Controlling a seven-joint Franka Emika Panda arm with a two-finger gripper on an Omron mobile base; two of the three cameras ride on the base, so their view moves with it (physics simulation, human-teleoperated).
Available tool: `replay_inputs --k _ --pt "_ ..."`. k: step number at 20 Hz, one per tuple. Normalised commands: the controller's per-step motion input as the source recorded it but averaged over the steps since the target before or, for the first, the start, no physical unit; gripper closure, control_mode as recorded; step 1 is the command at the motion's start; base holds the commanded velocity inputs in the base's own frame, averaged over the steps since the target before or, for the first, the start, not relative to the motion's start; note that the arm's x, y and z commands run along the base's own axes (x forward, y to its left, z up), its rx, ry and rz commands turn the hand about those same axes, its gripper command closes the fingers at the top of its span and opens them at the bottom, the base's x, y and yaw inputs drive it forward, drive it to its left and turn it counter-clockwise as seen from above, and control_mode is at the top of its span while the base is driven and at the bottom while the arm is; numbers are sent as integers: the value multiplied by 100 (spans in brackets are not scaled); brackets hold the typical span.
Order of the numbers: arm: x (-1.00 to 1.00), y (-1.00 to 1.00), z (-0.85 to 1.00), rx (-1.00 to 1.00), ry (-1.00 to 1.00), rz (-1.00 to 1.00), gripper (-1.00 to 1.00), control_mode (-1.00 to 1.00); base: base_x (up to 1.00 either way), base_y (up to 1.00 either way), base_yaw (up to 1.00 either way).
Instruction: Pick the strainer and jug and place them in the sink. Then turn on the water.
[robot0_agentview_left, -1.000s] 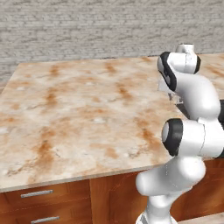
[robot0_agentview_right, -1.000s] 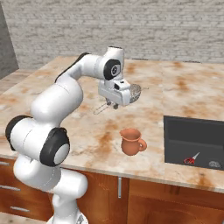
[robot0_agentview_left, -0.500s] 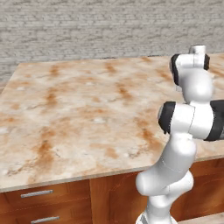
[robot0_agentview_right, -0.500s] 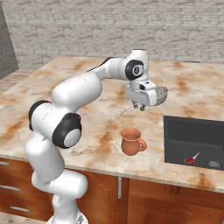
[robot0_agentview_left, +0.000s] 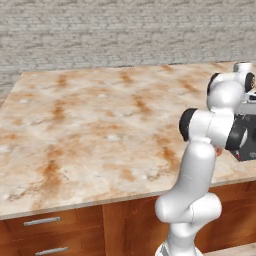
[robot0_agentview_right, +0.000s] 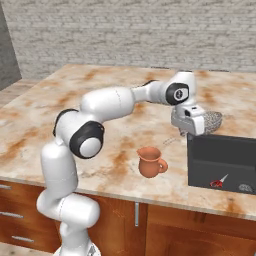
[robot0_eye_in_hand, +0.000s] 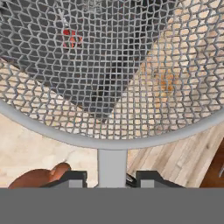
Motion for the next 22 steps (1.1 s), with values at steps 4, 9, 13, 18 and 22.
replay_inputs --k 4,9,13,18,22 --pt "25 -76 -13 1 0 1 100 -100 0 0 0" --pt "54 -52 -27 3 -6 13 100 -100 0 0 0" --pt "49 -30 -18 4 -4 13 100 -100 0 0 0" --pt "16 -21 -30 5 -2 5 100 -100 0 0 0" --pt "0 -11 -34 1 0 0 100 -100 0 0 0"
